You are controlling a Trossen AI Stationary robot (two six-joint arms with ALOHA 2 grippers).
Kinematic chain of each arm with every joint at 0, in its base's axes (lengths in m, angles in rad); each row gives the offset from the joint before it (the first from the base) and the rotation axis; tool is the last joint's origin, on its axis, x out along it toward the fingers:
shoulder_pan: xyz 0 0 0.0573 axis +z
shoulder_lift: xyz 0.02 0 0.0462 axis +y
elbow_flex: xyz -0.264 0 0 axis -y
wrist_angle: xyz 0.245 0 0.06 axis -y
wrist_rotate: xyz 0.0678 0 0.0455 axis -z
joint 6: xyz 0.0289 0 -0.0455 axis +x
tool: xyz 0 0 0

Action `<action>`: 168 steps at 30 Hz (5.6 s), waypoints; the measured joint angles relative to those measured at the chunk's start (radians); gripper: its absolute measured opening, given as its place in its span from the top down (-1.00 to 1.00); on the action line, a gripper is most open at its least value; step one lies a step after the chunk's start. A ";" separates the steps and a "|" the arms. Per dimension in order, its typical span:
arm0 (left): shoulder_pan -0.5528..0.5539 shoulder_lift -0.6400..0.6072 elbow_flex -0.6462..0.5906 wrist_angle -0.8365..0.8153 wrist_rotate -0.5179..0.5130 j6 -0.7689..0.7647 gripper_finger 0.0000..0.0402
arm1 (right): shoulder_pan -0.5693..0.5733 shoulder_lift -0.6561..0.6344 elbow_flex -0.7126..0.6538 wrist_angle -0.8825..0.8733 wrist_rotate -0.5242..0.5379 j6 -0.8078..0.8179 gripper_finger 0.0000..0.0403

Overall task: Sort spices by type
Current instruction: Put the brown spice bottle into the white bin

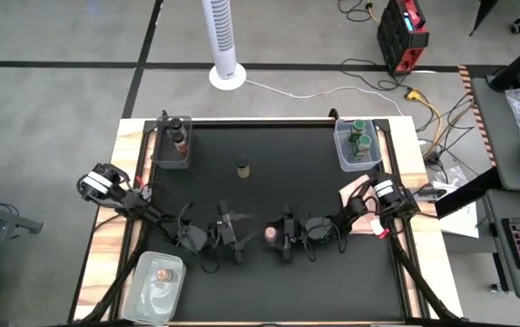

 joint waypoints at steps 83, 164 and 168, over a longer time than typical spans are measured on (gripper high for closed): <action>0.125 0.177 0.198 -0.360 0.177 -0.351 -0.33 | 0.047 -0.277 0.106 -0.804 0.229 -0.195 0.12; -0.758 -0.125 0.801 -2.355 0.435 -1.936 0.24 | 0.063 -0.463 0.134 -0.887 0.314 0.008 -0.69; -0.823 -0.056 0.792 -2.350 0.433 -1.989 0.24 | 0.063 -0.463 0.136 -0.856 0.314 0.022 -0.70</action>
